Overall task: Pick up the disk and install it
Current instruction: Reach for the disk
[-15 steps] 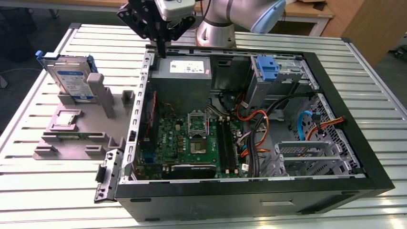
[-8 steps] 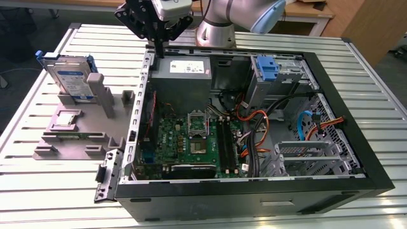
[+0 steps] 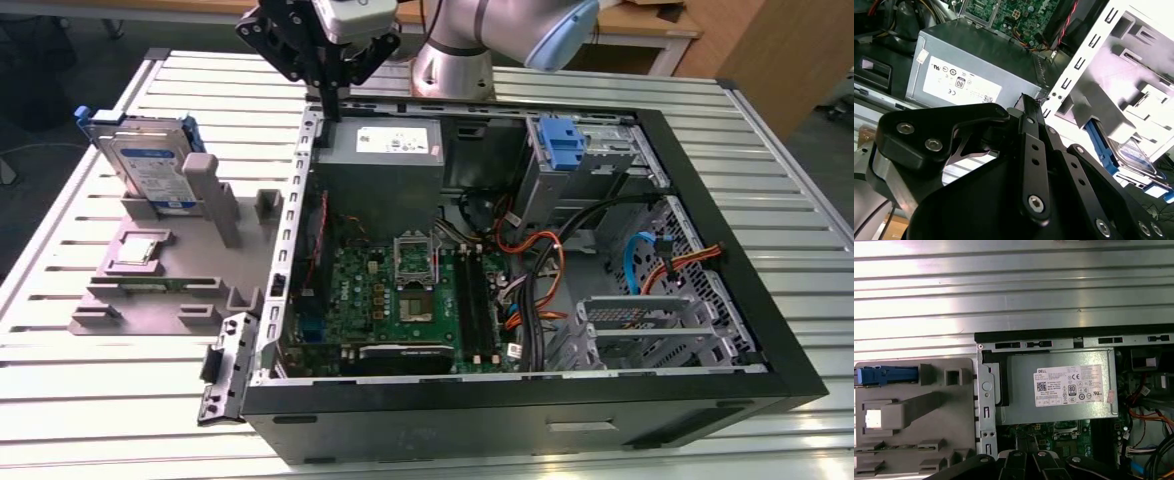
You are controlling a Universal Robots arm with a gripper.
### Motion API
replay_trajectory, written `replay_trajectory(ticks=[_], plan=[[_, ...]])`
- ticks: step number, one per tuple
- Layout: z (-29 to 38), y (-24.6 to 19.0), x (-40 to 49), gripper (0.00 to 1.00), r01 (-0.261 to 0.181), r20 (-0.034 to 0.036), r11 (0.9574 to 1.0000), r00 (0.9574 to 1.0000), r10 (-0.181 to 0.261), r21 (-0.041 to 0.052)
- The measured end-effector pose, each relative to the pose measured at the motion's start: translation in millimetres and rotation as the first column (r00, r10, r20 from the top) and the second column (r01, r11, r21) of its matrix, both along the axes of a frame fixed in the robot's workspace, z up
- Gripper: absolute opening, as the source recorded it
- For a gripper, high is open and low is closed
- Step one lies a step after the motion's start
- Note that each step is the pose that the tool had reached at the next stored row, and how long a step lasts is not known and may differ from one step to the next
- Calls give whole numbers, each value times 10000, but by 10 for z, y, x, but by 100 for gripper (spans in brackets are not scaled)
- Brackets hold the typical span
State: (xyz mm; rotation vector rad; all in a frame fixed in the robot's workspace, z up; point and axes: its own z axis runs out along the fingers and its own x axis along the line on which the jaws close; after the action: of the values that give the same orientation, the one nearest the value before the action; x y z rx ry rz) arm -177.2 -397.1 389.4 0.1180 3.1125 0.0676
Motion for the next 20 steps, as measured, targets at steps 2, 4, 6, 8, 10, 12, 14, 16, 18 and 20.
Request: replay_trajectory(ticks=[2, 4, 6, 8, 10, 12, 14, 16, 18, 20], plan=[[-1, 0, -13, 10, 0, 0, 10000, 10000, 0, 0], [-2, 0, -22, 10, 0, 0, 10000, 10000, 0, 1], [-2, 0, -33, 10, 1, 1, 10000, 10000, -1, 1], [-3, 0, -43, 10, 0, 1, 10000, 10000, 0, 0], [-3, 0, -57, 10, 0, 0, 10000, 10000, 0, 0], [-4, 0, -73, 10, 0, 0, 10000, 10000, 0, 0], [-5, 0, -89, 10, 0, 1, 10000, 10000, 0, 1], [-7, 0, -104, 10, 1, 1, 10000, 10000, -1, 1], [-8, 0, -116, 10, 0, 1, 10000, 10000, 0, 1], [-10, 0, -127, 10, 0, 1, 10000, 10000, 0, 1]])
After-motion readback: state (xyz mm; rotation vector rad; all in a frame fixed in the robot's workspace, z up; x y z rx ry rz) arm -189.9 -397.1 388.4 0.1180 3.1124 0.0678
